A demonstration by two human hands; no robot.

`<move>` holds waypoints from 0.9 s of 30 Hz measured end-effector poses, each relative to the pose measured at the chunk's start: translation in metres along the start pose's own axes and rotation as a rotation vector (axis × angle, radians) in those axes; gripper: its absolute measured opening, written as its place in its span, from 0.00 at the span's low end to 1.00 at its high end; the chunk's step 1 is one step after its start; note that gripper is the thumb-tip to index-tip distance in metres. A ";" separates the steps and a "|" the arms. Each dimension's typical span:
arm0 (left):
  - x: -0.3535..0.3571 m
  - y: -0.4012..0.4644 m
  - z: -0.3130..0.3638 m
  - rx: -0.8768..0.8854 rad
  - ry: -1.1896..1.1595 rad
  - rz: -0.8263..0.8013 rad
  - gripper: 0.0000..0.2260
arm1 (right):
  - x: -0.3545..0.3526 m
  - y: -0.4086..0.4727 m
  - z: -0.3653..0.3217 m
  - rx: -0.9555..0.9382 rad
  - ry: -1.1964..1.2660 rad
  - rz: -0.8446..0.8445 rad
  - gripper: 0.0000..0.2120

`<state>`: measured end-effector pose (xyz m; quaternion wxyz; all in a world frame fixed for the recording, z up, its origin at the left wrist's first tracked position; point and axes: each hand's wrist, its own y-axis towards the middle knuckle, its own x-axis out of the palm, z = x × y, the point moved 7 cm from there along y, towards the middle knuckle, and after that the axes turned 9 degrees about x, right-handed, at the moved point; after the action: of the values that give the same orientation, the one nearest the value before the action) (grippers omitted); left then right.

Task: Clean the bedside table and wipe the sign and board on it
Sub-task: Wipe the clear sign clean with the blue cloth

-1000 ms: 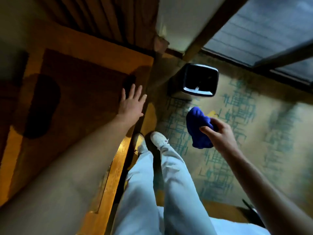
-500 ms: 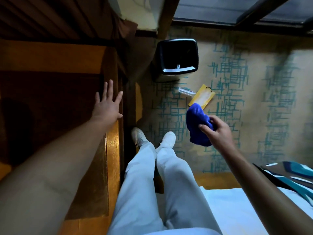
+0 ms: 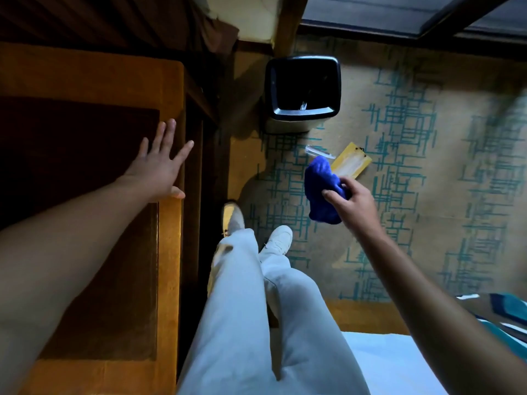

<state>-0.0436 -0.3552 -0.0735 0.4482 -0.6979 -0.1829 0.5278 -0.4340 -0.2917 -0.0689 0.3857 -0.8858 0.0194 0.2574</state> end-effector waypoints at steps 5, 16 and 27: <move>-0.001 0.003 0.001 -0.004 0.012 0.012 0.57 | 0.012 0.021 -0.015 -0.052 0.027 -0.043 0.11; -0.087 0.027 0.045 0.005 0.351 0.021 0.38 | -0.003 0.058 -0.001 -0.087 -0.054 0.023 0.11; -0.115 0.170 0.212 0.584 0.178 0.140 0.35 | -0.055 0.125 0.083 -0.024 -0.039 0.250 0.11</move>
<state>-0.3151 -0.4373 -0.1555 0.6067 -0.5941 0.0648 0.5242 -0.5479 -0.3311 -0.1747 0.3402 -0.8759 0.1188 0.3209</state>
